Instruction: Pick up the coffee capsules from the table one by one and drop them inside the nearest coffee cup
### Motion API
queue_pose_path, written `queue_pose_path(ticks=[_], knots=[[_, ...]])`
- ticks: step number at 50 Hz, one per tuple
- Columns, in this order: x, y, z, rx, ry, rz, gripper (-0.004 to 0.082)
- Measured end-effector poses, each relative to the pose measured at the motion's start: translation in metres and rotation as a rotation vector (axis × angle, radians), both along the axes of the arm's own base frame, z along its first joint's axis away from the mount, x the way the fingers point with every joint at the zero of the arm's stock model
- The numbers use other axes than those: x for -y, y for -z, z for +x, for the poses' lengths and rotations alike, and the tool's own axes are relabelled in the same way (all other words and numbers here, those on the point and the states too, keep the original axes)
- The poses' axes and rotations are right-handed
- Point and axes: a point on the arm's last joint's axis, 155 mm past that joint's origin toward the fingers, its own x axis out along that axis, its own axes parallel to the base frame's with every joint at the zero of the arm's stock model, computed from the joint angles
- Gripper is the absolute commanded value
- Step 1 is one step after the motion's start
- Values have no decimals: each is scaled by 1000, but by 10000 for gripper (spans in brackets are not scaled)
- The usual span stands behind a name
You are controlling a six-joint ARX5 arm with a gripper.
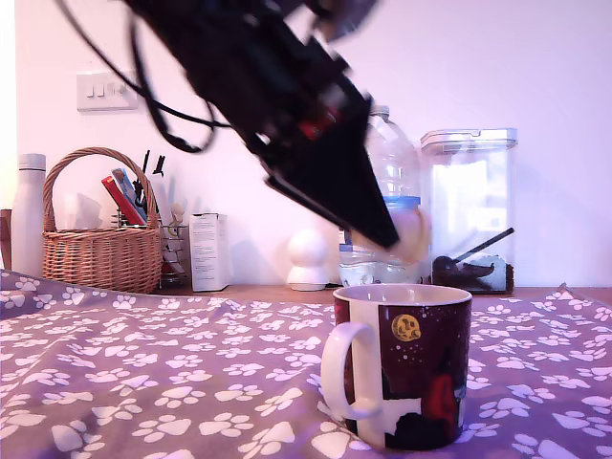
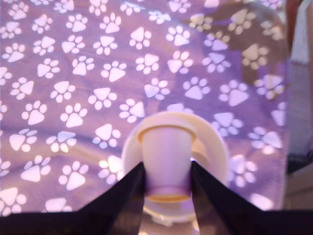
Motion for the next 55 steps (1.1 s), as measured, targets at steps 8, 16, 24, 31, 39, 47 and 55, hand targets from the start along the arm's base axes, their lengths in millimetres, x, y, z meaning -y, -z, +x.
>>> queue_pose_path(ticks=[8, 16, 24, 31, 39, 47, 55], knots=[[-5, 21, -9, -36, 20, 107, 55], [-2, 18, -11, -30, 35, 139, 55], [3, 13, -10, -18, 41, 130, 56], [3, 14, -10, -18, 41, 130, 64], [3, 13, -10, -18, 42, 129, 305], [6, 11, -9, -13, 45, 113, 393], [11, 9, -14, -32, 65, 90, 392]])
